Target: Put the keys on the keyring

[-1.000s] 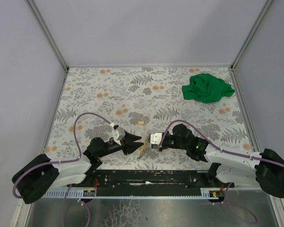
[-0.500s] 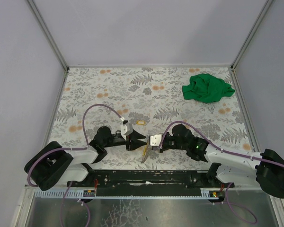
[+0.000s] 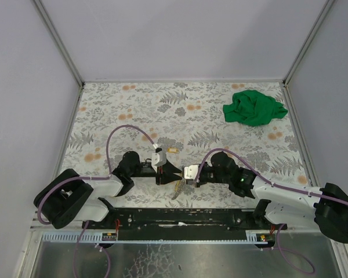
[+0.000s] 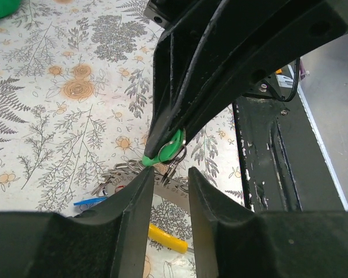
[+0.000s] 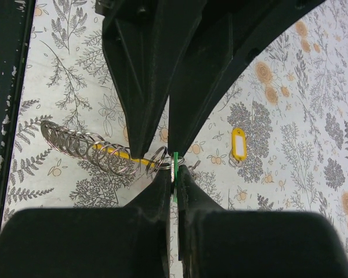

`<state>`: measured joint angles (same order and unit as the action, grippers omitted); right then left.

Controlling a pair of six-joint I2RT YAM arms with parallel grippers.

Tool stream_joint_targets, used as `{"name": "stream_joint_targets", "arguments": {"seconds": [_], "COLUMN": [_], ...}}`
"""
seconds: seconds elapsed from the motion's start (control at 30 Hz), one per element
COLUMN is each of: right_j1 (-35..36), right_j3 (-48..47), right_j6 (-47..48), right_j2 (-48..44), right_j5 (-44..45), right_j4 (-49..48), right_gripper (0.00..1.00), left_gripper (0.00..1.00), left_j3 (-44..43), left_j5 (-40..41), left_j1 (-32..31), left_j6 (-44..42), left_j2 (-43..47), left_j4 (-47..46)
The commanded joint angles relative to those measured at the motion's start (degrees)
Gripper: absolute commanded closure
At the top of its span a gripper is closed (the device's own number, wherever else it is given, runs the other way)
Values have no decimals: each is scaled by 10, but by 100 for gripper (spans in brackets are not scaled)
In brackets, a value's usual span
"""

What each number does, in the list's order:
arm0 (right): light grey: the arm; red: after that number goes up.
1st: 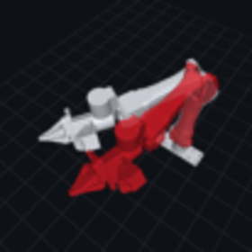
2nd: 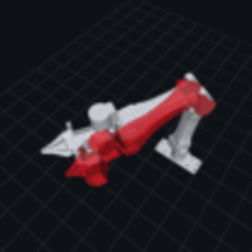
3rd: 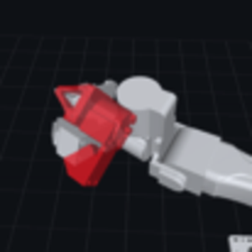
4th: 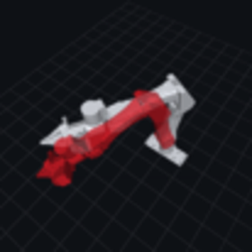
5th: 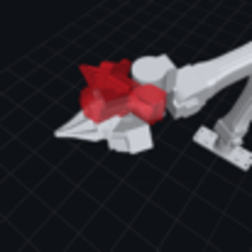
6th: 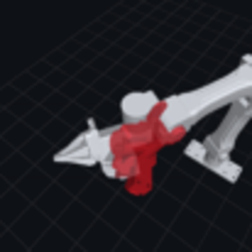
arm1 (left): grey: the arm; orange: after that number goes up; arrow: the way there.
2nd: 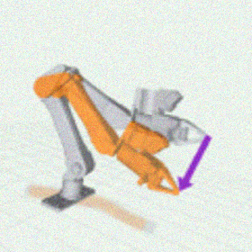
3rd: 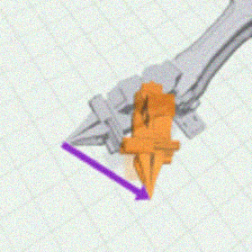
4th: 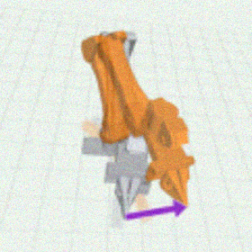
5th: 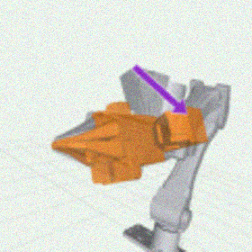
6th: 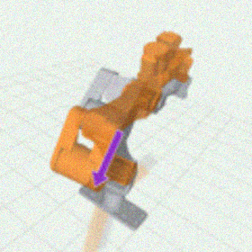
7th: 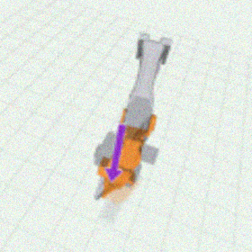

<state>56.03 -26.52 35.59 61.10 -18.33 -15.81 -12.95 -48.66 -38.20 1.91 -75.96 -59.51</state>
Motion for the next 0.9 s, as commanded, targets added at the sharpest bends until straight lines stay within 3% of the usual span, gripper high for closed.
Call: {"name": "stream_joint_targets", "arguments": {"seconds": [0.0, 0.1, 0.3, 0.5, 0.87], "right_j1": [2, 3, 3, 3, 3], "right_j3": [-31, -31, -29, -14, 1], "right_j6": [4, 4, 2, -12, -35], "right_j2": [-19, -22, -23, -45, -43], "right_j5": [-16, -16, -1, 47, 48], "right_j4": [-24, -25, -22, -17, -13], "right_gripper": [100, 100, 100, 100, 100], "left_gripper": [72, 77, 100, 100, 100], "left_j3": [-20, -23, -21, 1, 54], "left_j5": [-17, -19, -10, 59, 142], "left_j1": [3, 3, 3, 4, 4], "left_j6": [-15, -13, -12, -7, 45], "left_j2": [-14, -20, -15, 27, 105], "left_j4": [0, 2, 4, 12, -34]}}
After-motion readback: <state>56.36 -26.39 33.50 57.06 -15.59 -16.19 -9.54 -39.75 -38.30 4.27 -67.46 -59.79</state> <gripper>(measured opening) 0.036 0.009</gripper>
